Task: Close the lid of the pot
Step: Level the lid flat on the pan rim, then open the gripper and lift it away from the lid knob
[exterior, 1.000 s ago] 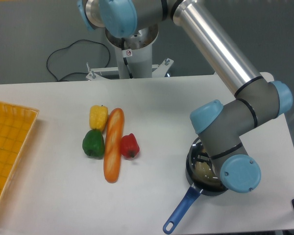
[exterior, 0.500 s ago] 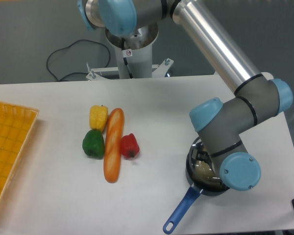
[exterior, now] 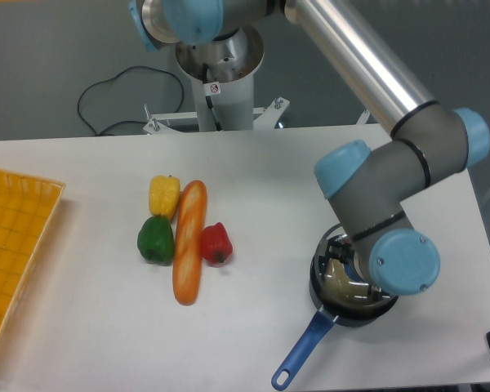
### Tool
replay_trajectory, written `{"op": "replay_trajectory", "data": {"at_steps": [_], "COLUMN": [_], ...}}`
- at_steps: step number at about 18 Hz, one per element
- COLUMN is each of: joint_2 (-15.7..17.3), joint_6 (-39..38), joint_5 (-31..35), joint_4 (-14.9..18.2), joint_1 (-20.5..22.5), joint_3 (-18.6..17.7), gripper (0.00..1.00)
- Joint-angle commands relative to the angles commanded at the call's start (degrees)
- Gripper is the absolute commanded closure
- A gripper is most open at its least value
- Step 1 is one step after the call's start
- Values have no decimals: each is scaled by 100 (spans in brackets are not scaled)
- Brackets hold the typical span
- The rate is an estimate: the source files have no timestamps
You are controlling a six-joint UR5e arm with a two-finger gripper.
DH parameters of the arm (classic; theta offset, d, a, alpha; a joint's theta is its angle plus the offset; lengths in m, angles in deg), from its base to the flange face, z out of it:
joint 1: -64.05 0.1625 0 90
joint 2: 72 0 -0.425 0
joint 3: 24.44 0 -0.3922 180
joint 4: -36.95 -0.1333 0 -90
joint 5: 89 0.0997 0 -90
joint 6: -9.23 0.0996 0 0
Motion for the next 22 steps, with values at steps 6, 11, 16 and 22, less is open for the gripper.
{"op": "replay_trajectory", "data": {"at_steps": [6, 11, 16, 22], "joint_2": [607, 1212, 1749, 2294], "joint_6": [713, 1589, 2452, 3699], "joint_5": [-44, -202, -413, -667], "joint_4": [-721, -1204, -1372, -1372], "joint_1": [123, 386, 738, 1160], "joint_3": [-844, -1582, -2128, -2532], "gripper": [0, 0, 0, 0]}}
